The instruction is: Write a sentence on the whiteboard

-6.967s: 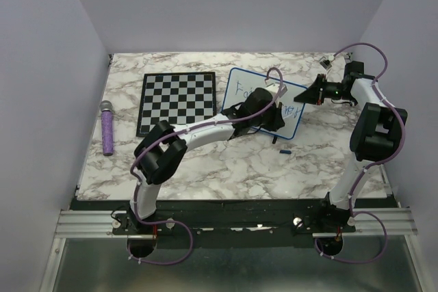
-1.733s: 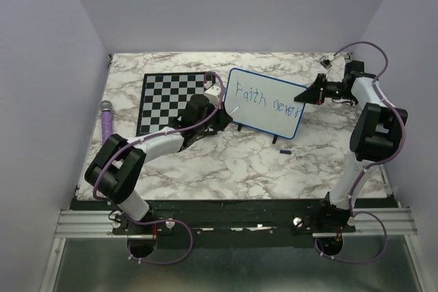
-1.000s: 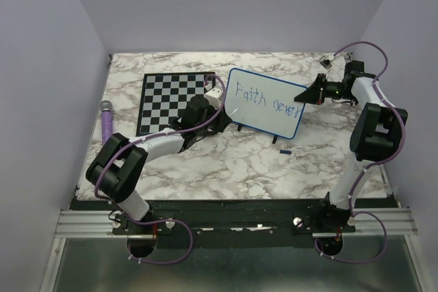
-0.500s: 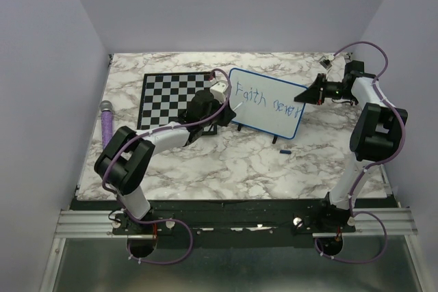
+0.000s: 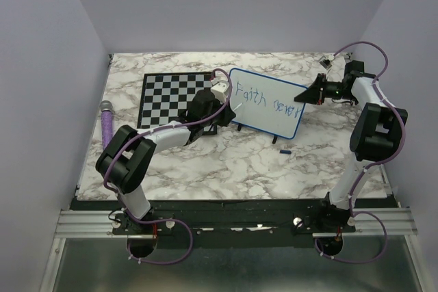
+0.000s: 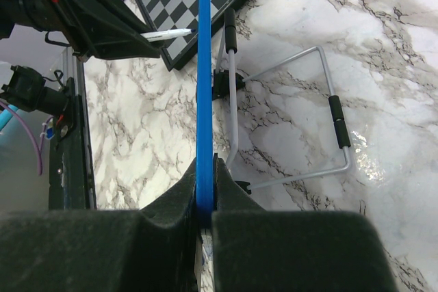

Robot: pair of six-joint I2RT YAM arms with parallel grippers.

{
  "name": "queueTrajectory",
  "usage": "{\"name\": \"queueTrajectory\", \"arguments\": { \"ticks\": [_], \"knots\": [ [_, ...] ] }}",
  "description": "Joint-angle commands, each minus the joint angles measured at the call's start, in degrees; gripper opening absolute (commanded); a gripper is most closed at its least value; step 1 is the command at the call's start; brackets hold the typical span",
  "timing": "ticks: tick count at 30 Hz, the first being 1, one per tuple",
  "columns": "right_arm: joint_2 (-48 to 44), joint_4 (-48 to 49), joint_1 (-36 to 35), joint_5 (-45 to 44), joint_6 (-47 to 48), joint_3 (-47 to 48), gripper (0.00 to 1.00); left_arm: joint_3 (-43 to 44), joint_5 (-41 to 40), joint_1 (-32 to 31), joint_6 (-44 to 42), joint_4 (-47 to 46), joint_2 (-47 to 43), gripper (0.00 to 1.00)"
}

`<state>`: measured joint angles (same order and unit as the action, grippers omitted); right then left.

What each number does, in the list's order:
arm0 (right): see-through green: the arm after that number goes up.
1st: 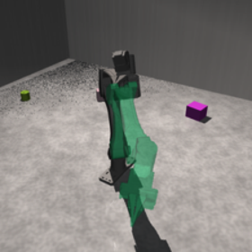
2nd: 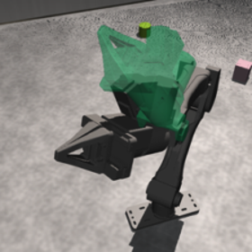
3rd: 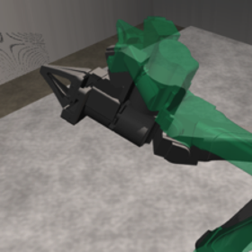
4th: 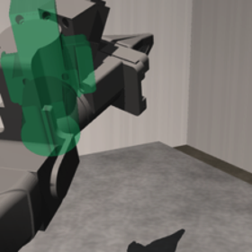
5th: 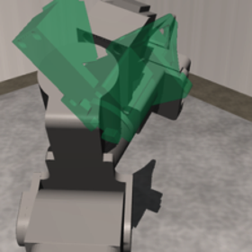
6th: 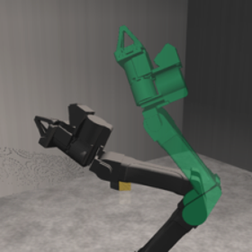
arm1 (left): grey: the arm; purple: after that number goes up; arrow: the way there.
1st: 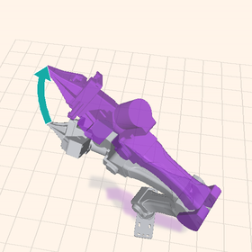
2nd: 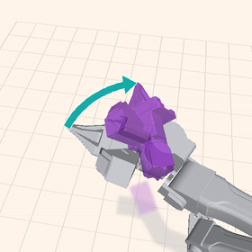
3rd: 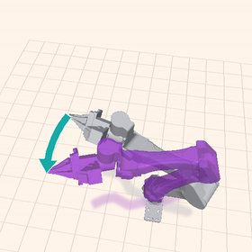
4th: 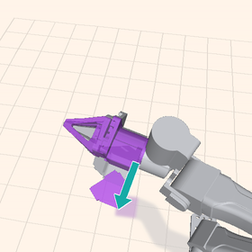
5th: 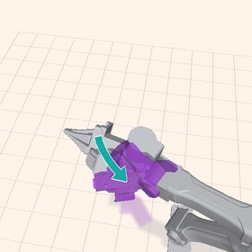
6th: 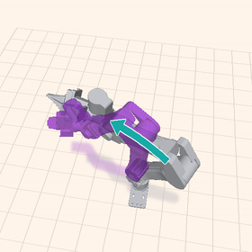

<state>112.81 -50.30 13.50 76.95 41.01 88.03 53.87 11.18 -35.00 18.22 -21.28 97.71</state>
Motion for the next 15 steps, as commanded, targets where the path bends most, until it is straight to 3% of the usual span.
{"name": "queueTrajectory", "arguments": {
  "ticks": [1,15],
  "knots": [
    [0.3,-0.41,-0.23,-1.54,2.14,1.53,0.0,0.18,-0.54,-0.24,-0.73,0.09,0.81,0.0],
    [0.3,-0.32,-0.23,-1.54,2.05,1.53,0.01,1.42,-1.25,-0.33,-0.46,1.5,1.87,0.0]
  ]
}}
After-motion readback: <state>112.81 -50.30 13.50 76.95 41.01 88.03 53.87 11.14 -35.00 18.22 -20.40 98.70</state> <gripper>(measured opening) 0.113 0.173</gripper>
